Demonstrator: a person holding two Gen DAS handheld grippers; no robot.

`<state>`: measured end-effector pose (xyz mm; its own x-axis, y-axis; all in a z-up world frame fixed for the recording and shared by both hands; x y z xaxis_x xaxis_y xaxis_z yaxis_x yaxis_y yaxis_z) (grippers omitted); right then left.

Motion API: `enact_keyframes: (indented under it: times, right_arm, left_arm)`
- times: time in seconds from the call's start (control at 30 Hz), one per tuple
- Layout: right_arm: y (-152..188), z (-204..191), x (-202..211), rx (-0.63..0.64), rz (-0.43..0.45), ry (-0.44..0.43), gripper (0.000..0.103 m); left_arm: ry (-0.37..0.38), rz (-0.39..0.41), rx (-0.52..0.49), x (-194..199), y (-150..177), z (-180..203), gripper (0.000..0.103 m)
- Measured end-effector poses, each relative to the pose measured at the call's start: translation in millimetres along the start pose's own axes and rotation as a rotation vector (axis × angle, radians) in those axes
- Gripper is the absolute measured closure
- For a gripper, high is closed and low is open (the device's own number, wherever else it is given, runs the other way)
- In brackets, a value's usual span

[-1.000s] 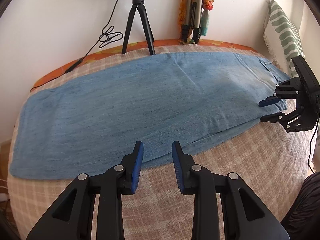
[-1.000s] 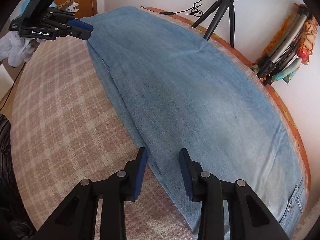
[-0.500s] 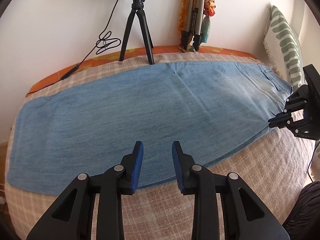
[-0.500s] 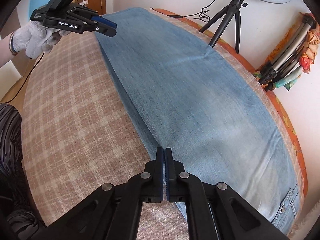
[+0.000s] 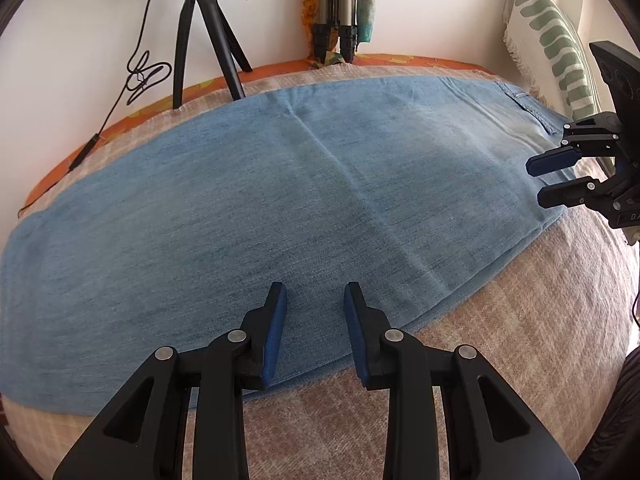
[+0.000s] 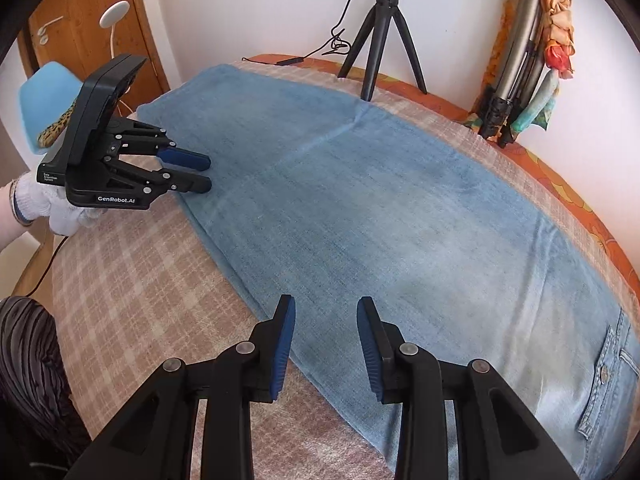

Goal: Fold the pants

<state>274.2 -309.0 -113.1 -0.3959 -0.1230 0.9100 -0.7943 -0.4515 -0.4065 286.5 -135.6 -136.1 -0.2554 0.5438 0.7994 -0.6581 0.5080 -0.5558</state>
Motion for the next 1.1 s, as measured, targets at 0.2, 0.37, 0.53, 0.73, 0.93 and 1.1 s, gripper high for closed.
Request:
enact_keyframes:
  times: [0.2,0.37,0.53,0.73,0.93,1.1]
  right_arm:
    - [-9,-5,4,-0.013,0.015,0.008,0.066]
    - [-30,-11,22,-0.025,0.034,-0.001,0.059]
    - [-63,-25,44,-0.022,0.076,-0.002,0.050]
    - [-116,-59,57,0.016,0.124,0.014,0.035]
    - [-168,-101,45,0.070,0.127,-0.004,0.034]
    - [-201,-136,22,0.081,0.122,-0.033,0.034]
  left_arm:
    - [-0.027,0.084,0.081,36,9,-18,0.074]
    - [-0.049,0.198,0.276,97,34,-66,0.054]
    - [-0.126,0.279,0.466,158,73,-130,0.050]
    - [-0.131,0.424,0.749,214,128,-218,0.045]
    - [-0.111,0.465,0.932,224,163,-279,0.044]
    - [-0.093,0.465,1.022,208,173,-306,0.043]
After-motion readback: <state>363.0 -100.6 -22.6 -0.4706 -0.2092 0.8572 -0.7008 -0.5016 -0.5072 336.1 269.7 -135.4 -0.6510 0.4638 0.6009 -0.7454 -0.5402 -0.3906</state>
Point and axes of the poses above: each gripper's, at about its wrist camera, not at the fingertips, and x roughly against the way its jaws point, z to its right, y to its underside, the point moved 1 cm from there along -x, roughly the way its jaws point, and after that the axes turned 15 degrees about y, right-handed, at the moved point
